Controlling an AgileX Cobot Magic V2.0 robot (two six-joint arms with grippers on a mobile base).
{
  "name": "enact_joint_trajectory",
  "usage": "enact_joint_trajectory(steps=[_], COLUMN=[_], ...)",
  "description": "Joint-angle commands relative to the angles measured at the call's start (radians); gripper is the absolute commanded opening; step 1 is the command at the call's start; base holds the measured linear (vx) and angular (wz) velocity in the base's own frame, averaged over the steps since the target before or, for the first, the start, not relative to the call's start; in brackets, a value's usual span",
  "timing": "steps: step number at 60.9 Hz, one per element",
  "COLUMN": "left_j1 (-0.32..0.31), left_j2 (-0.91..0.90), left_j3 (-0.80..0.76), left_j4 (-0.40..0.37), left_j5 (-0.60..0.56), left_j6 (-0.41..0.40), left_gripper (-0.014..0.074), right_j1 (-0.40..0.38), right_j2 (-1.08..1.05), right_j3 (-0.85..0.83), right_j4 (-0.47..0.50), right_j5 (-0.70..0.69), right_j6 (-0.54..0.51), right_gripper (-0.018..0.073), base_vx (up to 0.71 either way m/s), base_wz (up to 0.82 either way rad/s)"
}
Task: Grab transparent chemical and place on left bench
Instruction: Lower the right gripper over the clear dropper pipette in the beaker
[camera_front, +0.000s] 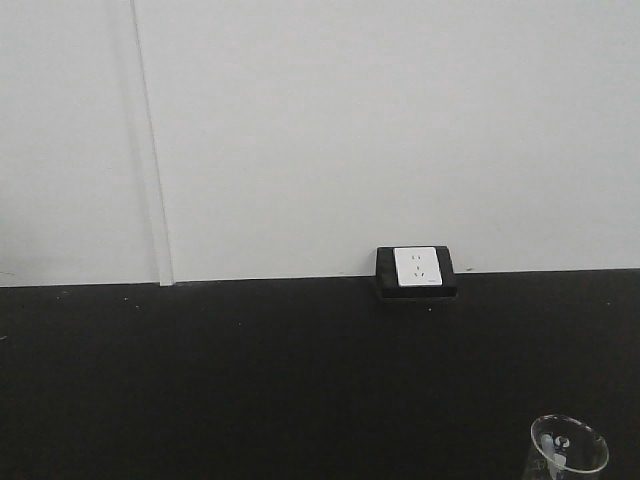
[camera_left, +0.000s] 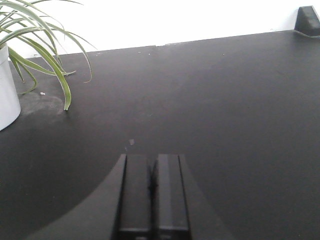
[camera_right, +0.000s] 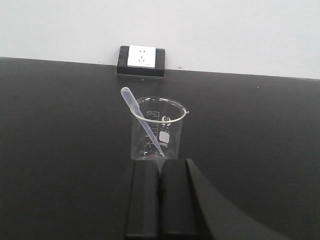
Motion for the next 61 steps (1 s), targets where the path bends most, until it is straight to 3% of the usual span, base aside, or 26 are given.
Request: enact_joint_trajectory(steps=[1,47,61], left_j1=[-0.002,-0.002,-0.002], left_j2=[-0.019,-0.019,-0.019], left_j3=[0.016,0.016,0.016], left_j4=[-0.001,-0.001,-0.001], left_j5=[-0.078,-0.078,-0.078], left_j6=[-0.008,-0.008,-0.008], left_gripper=[-0.0003,-0.0003,-0.0003], right_j1=[-0.009,-0.009,-0.009], right_j2=[-0.008,-0.008,-0.008], right_j3=[0.006,0.006,0.005], right_j4=[-0.004,-0.006,-0.002], right_j5=[-0.079,-0.088,-0.238], right_j6=[-0.005,-0.005,0.024], right_gripper=[-0.0007,-0.0007,-0.0007], base_vx=[0.0,0.0,0.0], base_wz=[0.0,0.0,0.0])
